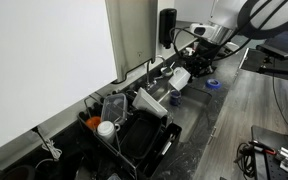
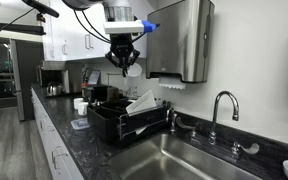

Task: Take the cup off the cup holder and put it in the sink

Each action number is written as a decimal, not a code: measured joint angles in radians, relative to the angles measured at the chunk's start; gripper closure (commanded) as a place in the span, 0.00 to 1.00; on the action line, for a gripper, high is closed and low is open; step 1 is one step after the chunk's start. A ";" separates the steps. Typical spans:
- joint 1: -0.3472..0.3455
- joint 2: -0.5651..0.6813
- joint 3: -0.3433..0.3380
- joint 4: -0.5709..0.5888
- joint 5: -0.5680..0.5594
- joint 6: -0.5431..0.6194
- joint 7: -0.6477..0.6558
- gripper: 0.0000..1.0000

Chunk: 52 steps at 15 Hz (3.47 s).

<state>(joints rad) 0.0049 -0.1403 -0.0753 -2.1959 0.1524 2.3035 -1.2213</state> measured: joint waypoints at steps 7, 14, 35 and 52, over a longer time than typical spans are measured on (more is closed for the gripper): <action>-0.047 0.063 -0.050 -0.034 -0.096 -0.008 0.099 0.99; -0.060 0.199 -0.050 -0.077 -0.184 0.030 0.223 0.99; -0.080 0.467 -0.034 -0.026 -0.260 0.153 0.497 0.99; -0.163 0.877 -0.030 0.365 -0.348 0.137 0.668 0.99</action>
<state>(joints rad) -0.1579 0.7370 -0.1052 -1.8305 -0.1951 2.4405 -0.5530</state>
